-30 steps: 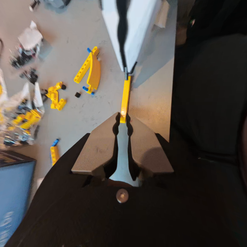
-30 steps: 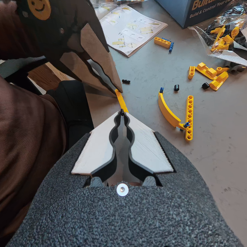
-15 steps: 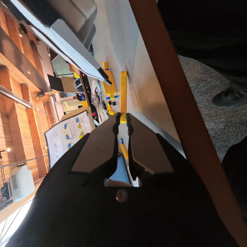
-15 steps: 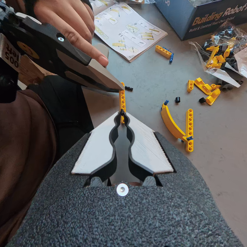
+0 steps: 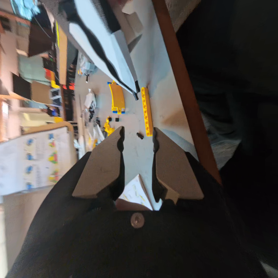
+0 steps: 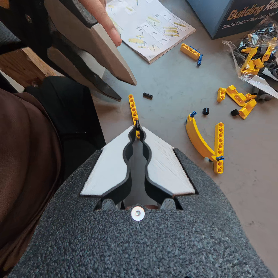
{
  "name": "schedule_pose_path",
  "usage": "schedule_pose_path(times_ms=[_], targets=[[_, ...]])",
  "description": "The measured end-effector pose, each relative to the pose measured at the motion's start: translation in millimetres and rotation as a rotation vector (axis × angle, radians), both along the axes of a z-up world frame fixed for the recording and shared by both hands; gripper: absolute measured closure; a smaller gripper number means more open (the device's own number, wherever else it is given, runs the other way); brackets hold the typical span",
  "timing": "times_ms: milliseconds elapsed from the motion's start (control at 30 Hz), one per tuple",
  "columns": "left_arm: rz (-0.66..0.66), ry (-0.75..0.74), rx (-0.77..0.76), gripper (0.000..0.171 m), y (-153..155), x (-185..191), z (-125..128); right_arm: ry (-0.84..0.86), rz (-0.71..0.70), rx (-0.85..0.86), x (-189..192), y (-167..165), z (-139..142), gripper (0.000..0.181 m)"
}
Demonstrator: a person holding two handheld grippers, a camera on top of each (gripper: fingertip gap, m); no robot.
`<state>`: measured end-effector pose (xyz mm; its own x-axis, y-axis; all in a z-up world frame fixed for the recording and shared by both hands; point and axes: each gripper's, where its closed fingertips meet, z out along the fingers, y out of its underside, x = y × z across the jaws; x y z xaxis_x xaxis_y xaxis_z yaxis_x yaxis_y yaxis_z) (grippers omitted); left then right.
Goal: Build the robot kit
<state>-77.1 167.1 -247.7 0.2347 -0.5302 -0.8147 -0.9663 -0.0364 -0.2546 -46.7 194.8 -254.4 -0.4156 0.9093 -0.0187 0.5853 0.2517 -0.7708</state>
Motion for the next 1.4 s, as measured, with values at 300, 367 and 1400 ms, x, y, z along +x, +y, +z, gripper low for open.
schedule_pose_path(times_ms=[300, 367, 1400], targets=[[0.194, -0.546, -0.023, 0.155, 10.2, 13.4, 26.6, 0.045, 0.032, -0.222, -0.1, -13.2, 23.3, 0.178], [0.169, -0.482, -0.007, 0.158, 10.6, 18.9, 21.9, 0.033, 0.040, -0.281, 1.0, -17.7, 25.6, 0.178], [0.267, -0.583, 0.220, 0.170, 17.4, 22.4, 36.3, 0.043, -0.003, -0.527, -5.0, -13.3, 37.1, 0.174]])
